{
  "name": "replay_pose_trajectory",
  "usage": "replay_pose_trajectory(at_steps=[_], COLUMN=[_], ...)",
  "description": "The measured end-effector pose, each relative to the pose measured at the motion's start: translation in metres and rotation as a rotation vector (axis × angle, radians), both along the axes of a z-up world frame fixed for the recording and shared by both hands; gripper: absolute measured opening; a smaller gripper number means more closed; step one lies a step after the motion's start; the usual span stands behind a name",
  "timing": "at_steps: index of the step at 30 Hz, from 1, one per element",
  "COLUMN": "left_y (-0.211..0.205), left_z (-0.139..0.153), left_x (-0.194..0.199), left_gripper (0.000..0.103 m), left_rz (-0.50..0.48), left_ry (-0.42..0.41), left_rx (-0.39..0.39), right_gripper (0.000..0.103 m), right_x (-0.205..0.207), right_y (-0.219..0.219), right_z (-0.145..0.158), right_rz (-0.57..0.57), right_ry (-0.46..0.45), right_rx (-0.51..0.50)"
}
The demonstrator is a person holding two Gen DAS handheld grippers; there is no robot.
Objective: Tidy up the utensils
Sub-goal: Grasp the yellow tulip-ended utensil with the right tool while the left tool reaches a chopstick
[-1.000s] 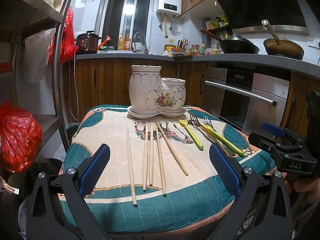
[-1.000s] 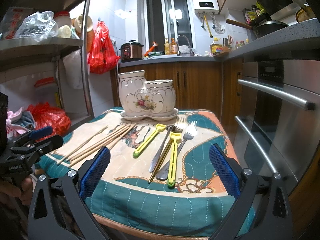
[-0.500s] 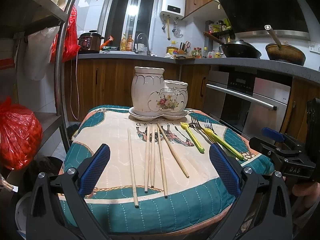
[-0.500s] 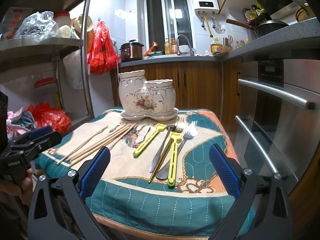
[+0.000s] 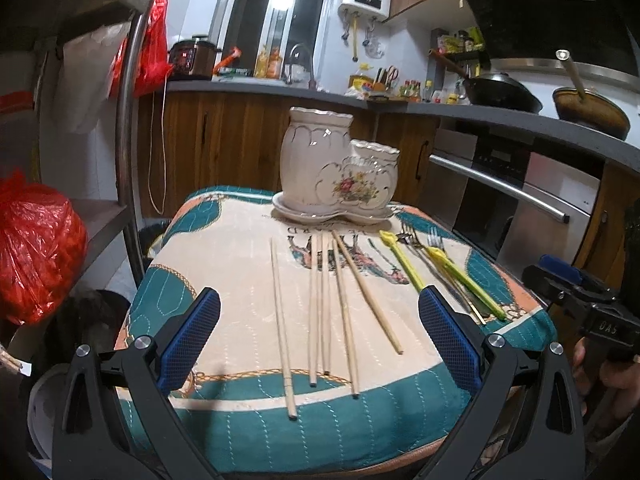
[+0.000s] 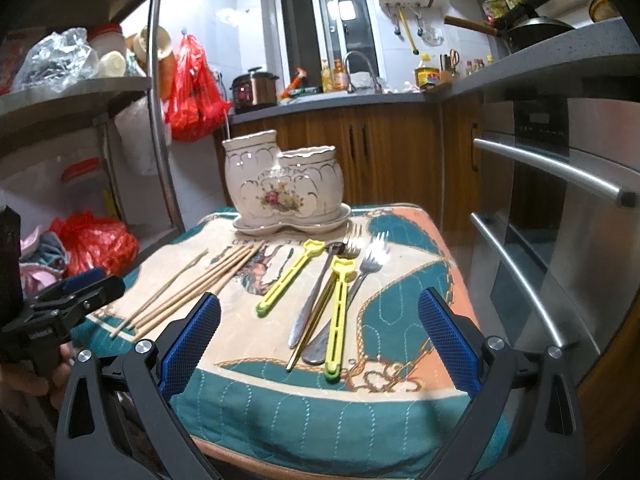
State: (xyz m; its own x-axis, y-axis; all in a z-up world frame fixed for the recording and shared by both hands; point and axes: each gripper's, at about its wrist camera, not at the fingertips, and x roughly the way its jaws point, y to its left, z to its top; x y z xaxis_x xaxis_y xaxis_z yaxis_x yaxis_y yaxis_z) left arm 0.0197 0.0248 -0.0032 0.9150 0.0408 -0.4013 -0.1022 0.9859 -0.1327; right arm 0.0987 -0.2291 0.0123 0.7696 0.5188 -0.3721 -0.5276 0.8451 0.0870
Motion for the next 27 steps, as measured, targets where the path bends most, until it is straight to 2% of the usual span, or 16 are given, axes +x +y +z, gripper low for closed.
replay_pose_trajectory(at_steps=[2, 4, 5, 6, 7, 8, 9, 10, 12, 14, 16, 19, 21, 25, 27], left_y=[0.003, 0.008, 0.011, 0.012, 0.013, 0.014, 0.016, 0.020, 0.023, 0.026, 0.029, 0.032, 0.034, 0.033, 0.032], left_z=[-0.001, -0.001, 0.000, 0.001, 0.002, 0.004, 0.005, 0.006, 0.006, 0.005, 0.002, -0.003, -0.009, -0.014, -0.015], left_x=[0.004, 0.012, 0.018, 0.022, 0.026, 0.034, 0.039, 0.048, 0.064, 0.078, 0.091, 0.105, 0.115, 0.123, 0.124], left_gripper=[0.098, 0.098, 0.098, 0.097, 0.095, 0.090, 0.084, 0.081, 0.065, 0.057, 0.054, 0.049, 0.039, 0.038, 0.037], left_rz=[0.018, -0.005, -0.031, -0.033, -0.031, -0.034, -0.036, -0.042, -0.057, -0.078, -0.103, -0.121, -0.132, -0.146, -0.149], left_ry=[0.019, 0.064, 0.098, 0.120, 0.138, 0.164, 0.188, 0.228, 0.293, 0.348, 0.406, 0.472, 0.527, 0.564, 0.575], left_rx=[0.023, 0.010, -0.004, 0.005, 0.021, 0.038, 0.045, 0.049, 0.056, 0.062, 0.067, 0.072, 0.067, 0.090, 0.096], right_gripper=[0.097, 0.095, 0.092, 0.081, 0.075, 0.066, 0.061, 0.059, 0.055, 0.052, 0.049, 0.038, 0.024, 0.021, 0.016], right_x=[0.008, 0.019, 0.025, 0.032, 0.039, 0.047, 0.054, 0.060, 0.072, 0.084, 0.092, 0.101, 0.109, 0.117, 0.117], right_y=[0.001, 0.000, 0.000, 0.000, -0.001, -0.001, 0.000, 0.001, 0.004, 0.009, 0.018, 0.030, 0.035, 0.046, 0.047], right_z=[0.001, 0.001, 0.001, 0.000, -0.001, -0.003, -0.004, -0.006, -0.009, -0.011, -0.011, -0.009, -0.010, -0.015, -0.015], right_rz=[-0.006, -0.012, -0.012, -0.015, -0.019, -0.021, -0.017, -0.008, 0.014, 0.047, 0.094, 0.150, 0.161, 0.157, 0.155], right_ry=[0.026, 0.070, 0.094, 0.118, 0.146, 0.180, 0.210, 0.237, 0.284, 0.335, 0.383, 0.432, 0.467, 0.494, 0.500], right_rx=[-0.019, -0.031, -0.036, -0.042, -0.053, -0.064, -0.075, -0.090, -0.124, -0.144, -0.178, -0.223, -0.251, -0.338, -0.347])
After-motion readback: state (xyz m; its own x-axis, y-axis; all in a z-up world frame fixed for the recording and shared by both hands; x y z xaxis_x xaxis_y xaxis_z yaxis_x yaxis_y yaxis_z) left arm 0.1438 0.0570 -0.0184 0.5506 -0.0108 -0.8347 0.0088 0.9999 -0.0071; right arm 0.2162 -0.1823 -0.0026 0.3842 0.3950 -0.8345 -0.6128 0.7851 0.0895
